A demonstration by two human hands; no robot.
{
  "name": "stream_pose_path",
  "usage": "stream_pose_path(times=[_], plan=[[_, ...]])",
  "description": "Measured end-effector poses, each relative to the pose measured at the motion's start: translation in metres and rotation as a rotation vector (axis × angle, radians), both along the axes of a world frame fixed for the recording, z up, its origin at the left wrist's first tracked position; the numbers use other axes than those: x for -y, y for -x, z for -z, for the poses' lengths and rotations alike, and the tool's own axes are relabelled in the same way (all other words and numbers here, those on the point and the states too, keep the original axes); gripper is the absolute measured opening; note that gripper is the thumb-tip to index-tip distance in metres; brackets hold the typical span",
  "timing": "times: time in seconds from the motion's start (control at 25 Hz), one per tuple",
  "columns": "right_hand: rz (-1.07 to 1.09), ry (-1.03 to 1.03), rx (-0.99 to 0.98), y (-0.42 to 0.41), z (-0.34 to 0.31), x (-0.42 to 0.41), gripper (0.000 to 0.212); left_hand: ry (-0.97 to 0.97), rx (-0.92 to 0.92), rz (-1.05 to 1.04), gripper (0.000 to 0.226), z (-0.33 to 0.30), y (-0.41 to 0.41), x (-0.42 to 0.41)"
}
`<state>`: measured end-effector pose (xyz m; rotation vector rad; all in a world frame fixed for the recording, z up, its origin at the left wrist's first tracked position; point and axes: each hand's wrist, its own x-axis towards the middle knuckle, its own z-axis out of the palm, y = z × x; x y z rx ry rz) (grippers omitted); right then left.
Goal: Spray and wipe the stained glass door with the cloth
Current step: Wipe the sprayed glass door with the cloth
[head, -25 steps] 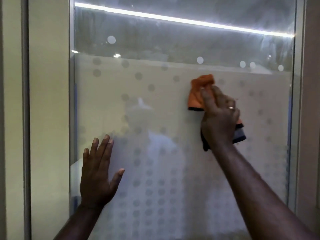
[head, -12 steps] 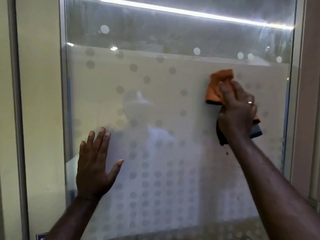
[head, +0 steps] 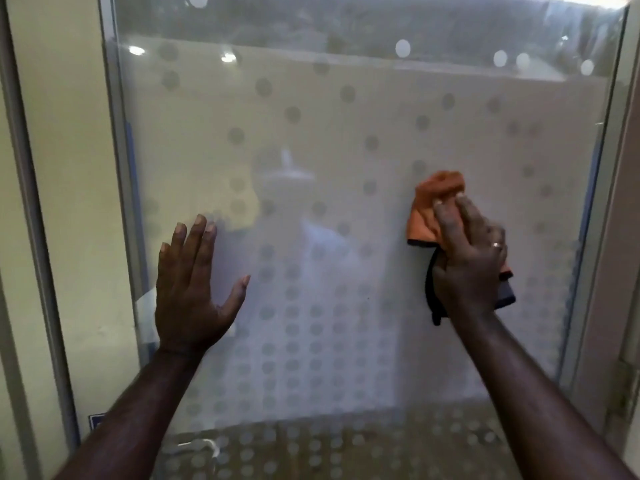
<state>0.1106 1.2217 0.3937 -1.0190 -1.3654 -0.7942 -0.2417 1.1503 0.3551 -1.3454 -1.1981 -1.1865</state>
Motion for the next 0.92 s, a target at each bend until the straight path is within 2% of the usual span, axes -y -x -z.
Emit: stream_pose_path(times=[0.12,0.2,0.24,0.36,0.48,0.56,0.6,0.68,0.76,0.8,0.84,0.92], plan=[[0.037,0.075,-0.282,-0.041,-0.008,-0.009,0.075,-0.014,0.005,0.023,0.076,0.0,0.0,0.001],[0.055,0.147,-0.517,-0.046,0.02,-0.012,0.074,-0.013,0.005,0.032,0.076,0.001,0.0,0.002],[0.058,0.151,-0.552,-0.038,0.037,-0.011,0.073,-0.012,0.002,0.032,0.075,0.001,0.001,0.001],[0.049,0.112,-0.368,0.003,0.067,-0.004,0.073,-0.02,0.0,0.04,0.073,0.002,0.0,-0.001],[-0.044,0.099,-0.1,0.042,0.049,0.012,0.078,-0.035,0.001,0.047,0.073,0.002,-0.002,-0.001],[-0.024,0.059,-0.004,0.039,0.024,0.014,0.078,-0.038,-0.002,0.047,0.072,0.002,-0.003,-0.001],[0.0,0.047,-0.026,0.031,0.013,0.012,0.077,-0.036,-0.002,0.048,0.072,0.002,-0.003,0.0],[0.01,0.032,-0.238,0.02,0.008,0.007,0.076,-0.029,-0.002,0.054,0.071,0.002,-0.003,0.001],[0.008,0.043,-0.442,0.037,0.031,0.012,0.077,-0.018,0.002,0.06,0.071,0.002,-0.003,0.001],[-0.004,0.066,-0.462,0.058,0.055,0.018,0.078,-0.011,0.007,0.062,0.071,0.002,-0.002,0.001],[-0.023,0.079,-0.411,0.083,0.08,0.027,0.077,-0.006,0.012,0.065,0.072,0.002,-0.002,0.001],[-0.101,0.086,-0.162,0.132,0.118,0.046,0.072,-0.004,0.016,0.075,0.072,0.001,-0.001,0.001]])
